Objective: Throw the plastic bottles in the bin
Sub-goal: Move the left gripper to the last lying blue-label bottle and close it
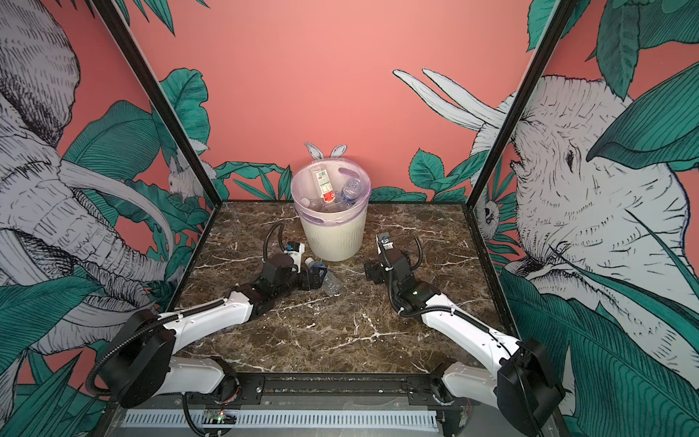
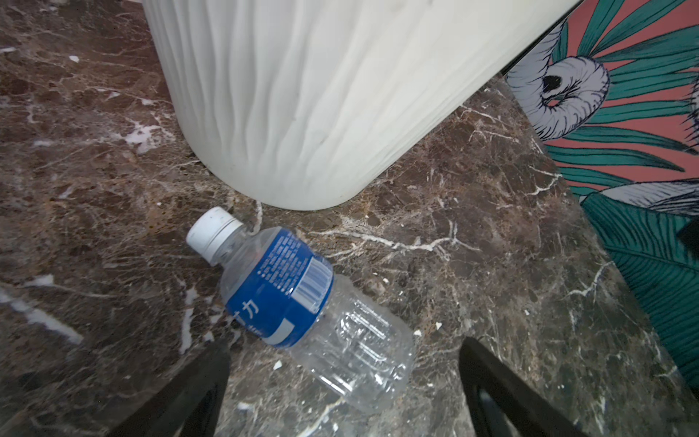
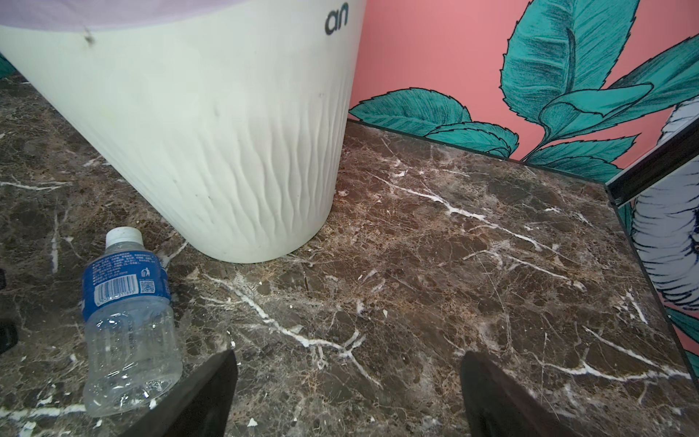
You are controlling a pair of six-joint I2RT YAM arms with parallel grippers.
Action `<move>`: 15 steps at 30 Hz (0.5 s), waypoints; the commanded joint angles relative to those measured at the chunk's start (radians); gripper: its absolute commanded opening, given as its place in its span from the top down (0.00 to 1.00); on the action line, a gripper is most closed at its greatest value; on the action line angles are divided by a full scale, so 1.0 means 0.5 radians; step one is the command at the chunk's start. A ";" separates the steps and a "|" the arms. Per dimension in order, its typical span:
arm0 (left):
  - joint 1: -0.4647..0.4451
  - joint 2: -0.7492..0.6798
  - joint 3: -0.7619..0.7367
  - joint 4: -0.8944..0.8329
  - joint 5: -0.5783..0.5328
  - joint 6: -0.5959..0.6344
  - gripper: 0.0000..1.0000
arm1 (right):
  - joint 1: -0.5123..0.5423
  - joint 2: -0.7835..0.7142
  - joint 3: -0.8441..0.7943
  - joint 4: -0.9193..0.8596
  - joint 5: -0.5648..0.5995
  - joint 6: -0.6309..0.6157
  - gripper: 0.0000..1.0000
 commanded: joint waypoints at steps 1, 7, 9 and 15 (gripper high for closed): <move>-0.082 0.032 0.093 -0.170 -0.231 -0.196 0.05 | -0.026 -0.033 -0.017 0.131 0.026 0.038 0.06; -0.201 0.048 0.178 -0.355 -0.593 -0.518 0.08 | -0.057 -0.027 -0.016 0.108 -0.012 0.083 0.06; -0.206 0.067 0.214 -0.399 -0.622 -0.585 0.09 | -0.060 -0.028 -0.019 0.108 -0.018 0.092 0.06; -0.208 0.177 0.308 -0.527 -0.680 -0.727 0.10 | -0.072 -0.030 -0.022 0.108 -0.024 0.100 0.06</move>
